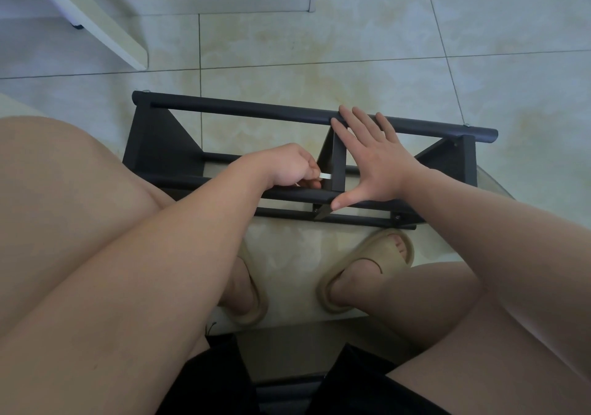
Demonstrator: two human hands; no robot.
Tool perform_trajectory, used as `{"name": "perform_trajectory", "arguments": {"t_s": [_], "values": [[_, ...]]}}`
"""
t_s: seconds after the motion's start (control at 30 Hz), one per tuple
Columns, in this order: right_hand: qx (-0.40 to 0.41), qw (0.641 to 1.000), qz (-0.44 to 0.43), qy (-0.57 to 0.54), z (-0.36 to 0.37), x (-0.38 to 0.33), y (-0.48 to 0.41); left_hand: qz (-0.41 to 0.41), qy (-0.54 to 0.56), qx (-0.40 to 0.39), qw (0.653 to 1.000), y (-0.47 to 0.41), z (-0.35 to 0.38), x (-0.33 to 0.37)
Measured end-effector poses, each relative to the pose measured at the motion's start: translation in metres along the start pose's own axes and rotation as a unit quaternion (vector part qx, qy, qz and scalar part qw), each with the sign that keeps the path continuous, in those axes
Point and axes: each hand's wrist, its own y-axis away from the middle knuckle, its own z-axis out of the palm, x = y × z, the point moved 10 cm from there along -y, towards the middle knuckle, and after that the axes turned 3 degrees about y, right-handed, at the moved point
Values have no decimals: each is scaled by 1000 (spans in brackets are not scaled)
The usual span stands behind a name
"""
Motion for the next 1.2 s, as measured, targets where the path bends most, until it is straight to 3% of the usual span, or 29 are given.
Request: {"name": "perform_trajectory", "arguments": {"t_s": [0.63,1.0,1.1,1.2], "values": [[5,1000,0,-3,1,0,-1,18,-134,-31,990,-3,1,1],[8,1000,-1,-10,-1,2,-2,57,-206,17,977,-1,-12,20],[10,1000,-1,-12,-1,2,-3,59,-163,17,985,-4,-10,21],[12,1000,0,-12,0,1,-3,37,-26,34,998,-8,-7,14]]}}
